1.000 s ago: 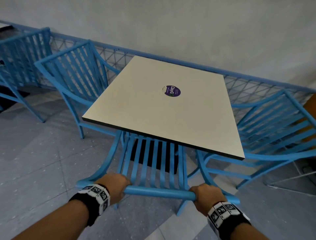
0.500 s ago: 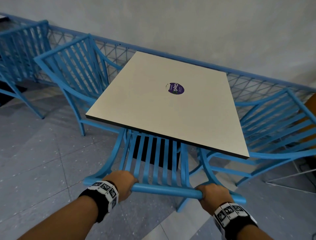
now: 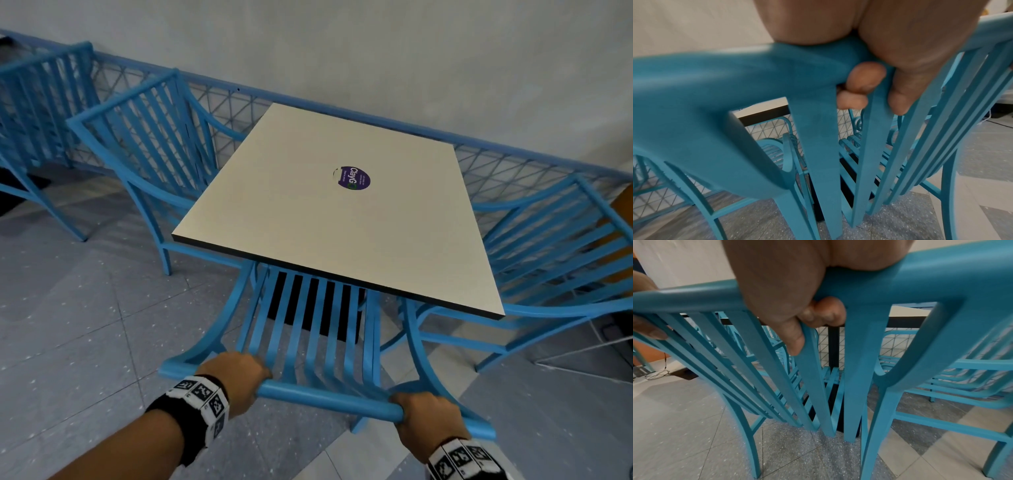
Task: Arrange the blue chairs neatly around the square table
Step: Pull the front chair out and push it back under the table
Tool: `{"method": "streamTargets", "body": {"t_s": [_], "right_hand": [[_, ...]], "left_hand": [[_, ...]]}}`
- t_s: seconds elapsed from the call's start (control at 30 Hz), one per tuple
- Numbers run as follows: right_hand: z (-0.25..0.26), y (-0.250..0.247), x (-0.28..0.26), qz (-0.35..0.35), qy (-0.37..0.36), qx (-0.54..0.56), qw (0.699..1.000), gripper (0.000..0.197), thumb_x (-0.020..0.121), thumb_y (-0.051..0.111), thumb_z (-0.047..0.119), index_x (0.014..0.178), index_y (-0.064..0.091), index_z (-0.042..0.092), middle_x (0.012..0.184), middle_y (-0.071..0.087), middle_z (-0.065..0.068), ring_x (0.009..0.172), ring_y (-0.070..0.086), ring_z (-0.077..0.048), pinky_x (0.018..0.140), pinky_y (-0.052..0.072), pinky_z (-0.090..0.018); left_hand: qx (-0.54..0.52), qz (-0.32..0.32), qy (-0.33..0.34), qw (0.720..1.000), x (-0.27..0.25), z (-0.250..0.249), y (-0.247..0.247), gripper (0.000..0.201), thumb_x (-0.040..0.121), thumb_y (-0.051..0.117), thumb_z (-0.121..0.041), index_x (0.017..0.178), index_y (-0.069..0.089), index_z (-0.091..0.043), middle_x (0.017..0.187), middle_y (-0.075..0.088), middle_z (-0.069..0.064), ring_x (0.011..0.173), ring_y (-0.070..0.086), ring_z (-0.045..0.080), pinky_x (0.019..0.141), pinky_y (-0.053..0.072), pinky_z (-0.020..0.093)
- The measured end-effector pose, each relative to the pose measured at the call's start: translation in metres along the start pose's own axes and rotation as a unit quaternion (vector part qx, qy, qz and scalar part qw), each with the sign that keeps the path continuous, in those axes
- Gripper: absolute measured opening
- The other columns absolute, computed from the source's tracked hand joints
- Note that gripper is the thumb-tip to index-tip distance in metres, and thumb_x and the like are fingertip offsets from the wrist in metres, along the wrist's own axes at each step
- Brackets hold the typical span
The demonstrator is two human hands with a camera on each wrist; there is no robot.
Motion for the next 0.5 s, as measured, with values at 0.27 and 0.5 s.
{"method": "streamTargets", "body": {"t_s": [0.27, 0.5], "right_hand": [[0.001, -0.009, 0.005, 0.006, 0.008, -0.002, 1.0, 0.021, 0.088, 0.045, 0.037, 0.105, 0.058, 0.038, 0.093, 0.069, 0.007, 0.088, 0.065, -0.015, 0.076, 0.049, -0.03], [-0.013, -0.003, -0.001, -0.001, 0.03, 0.017, 0.999, 0.02, 0.084, 0.048, 0.044, 0.101, 0.058, 0.04, 0.089, 0.069, 0.012, 0.087, 0.064, -0.012, 0.078, 0.051, -0.03]], "left_hand": [[-0.012, -0.006, -0.005, 1.0, 0.004, 0.004, -0.005, 0.026, 0.091, 0.053, -0.023, 0.114, 0.061, -0.029, 0.115, 0.063, -0.001, 0.104, 0.062, 0.023, 0.091, 0.053, 0.04], [-0.002, -0.013, 0.01, 1.0, 0.009, -0.009, -0.004, 0.024, 0.092, 0.052, -0.019, 0.114, 0.06, -0.026, 0.112, 0.064, 0.001, 0.101, 0.063, 0.024, 0.089, 0.054, 0.042]]}}
Point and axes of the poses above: each hand's wrist, its own x-axis towards the middle knuckle, its own y-axis out of the palm, z = x × y, the point moved 6 cm from there along x, towards the middle knuckle
